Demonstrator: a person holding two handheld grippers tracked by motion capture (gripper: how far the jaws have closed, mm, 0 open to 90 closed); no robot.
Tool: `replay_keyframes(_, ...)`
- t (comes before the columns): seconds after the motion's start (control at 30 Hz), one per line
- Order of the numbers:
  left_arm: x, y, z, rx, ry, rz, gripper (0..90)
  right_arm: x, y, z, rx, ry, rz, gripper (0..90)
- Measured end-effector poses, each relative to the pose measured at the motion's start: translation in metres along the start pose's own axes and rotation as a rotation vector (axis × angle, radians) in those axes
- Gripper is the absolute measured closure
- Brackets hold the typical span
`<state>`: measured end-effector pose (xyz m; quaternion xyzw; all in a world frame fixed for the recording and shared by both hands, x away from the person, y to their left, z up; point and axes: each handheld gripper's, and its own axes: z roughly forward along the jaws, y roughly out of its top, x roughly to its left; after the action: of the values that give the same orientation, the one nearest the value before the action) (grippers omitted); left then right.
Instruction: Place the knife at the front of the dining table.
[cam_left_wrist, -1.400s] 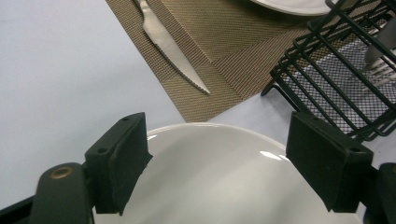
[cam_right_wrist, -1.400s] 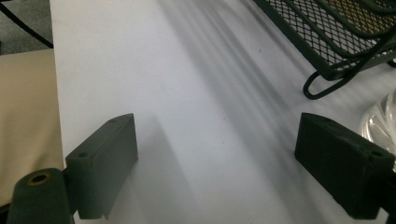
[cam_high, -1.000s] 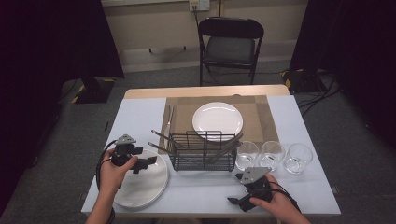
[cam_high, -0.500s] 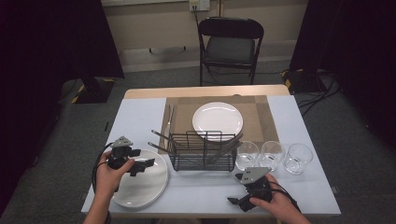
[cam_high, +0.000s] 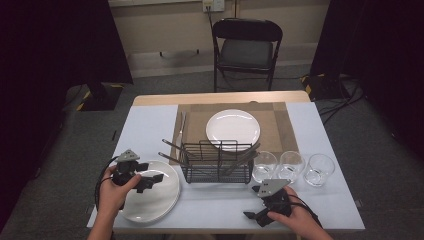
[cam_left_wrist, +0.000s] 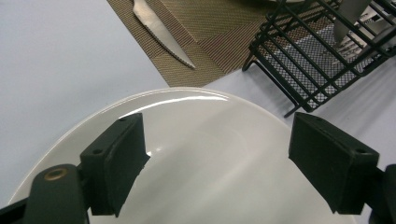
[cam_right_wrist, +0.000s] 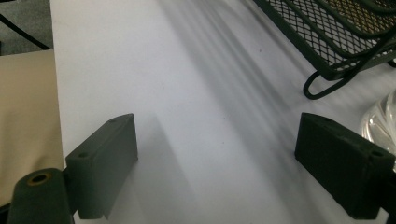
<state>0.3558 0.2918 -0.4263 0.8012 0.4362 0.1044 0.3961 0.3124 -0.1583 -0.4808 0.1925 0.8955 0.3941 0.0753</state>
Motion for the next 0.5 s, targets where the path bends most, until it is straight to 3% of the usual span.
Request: replay_keyframes(0.5, 0.0, -0.011, -0.018, 0.0, 0.024, -0.005, 18.5, 0.0, 0.0, 0.0, 0.0, 0.0, 0.0, 11.9)
